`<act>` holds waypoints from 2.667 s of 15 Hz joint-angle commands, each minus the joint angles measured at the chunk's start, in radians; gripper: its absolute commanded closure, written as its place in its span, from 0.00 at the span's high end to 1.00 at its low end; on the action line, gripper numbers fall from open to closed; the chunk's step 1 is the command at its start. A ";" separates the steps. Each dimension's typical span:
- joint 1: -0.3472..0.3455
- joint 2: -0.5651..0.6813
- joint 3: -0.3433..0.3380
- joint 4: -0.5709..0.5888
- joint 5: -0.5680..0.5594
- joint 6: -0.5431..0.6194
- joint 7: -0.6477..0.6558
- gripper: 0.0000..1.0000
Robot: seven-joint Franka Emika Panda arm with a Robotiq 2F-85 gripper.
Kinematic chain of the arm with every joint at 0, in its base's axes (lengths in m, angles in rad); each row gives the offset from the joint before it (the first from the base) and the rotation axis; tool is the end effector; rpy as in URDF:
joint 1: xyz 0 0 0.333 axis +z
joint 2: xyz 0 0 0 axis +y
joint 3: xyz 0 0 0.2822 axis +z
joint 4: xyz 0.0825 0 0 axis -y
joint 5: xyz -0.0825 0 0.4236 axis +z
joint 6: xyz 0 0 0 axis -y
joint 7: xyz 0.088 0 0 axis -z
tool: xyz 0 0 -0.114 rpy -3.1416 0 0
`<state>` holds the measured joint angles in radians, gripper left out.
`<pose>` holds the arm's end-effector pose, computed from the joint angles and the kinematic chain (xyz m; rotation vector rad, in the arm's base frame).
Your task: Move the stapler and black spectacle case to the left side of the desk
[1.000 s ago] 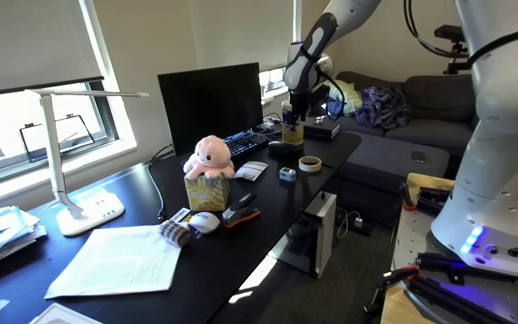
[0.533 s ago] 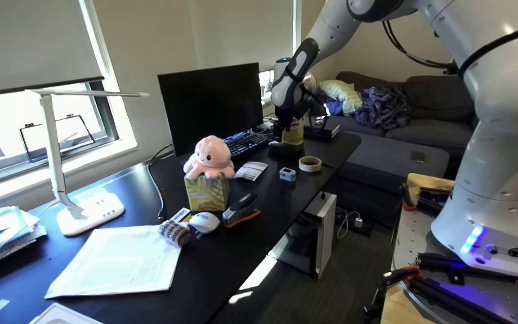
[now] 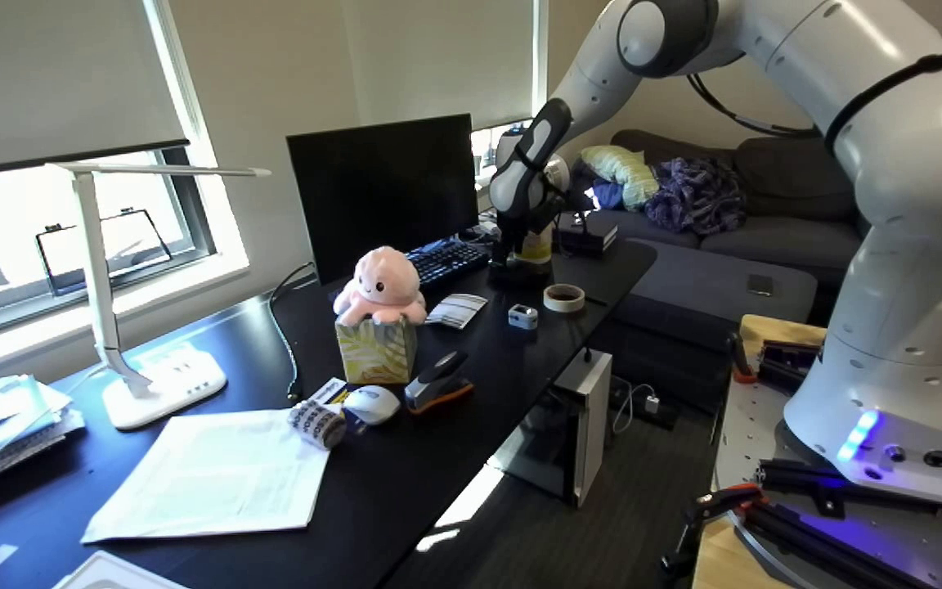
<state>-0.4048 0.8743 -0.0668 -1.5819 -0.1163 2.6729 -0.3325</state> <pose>0.6376 -0.3169 0.0835 2.9451 -0.0169 0.2298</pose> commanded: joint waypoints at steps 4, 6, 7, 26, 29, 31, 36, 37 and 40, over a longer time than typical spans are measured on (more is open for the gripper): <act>-0.074 0.071 0.067 0.075 0.037 0.004 -0.089 1.00; -0.078 0.077 0.075 0.080 0.035 0.003 -0.098 0.74; -0.081 0.081 0.080 0.084 0.036 0.004 -0.103 0.68; -0.029 -0.424 0.063 -0.633 -0.143 0.397 -0.243 0.56; 0.089 -0.520 -0.020 -0.813 -0.209 0.543 -0.184 0.56; 0.225 -0.571 -0.119 -0.914 -0.226 0.620 -0.170 0.56; 0.634 -0.657 -0.399 -1.079 -0.144 0.678 -0.223 0.56; 0.717 -0.655 -0.451 -1.086 -0.122 0.674 -0.229 0.56; 0.960 -0.605 -0.557 -1.091 -0.041 0.674 -0.193 0.56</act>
<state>0.3592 0.2468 -0.5316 -2.6485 -0.2445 3.3221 -0.5232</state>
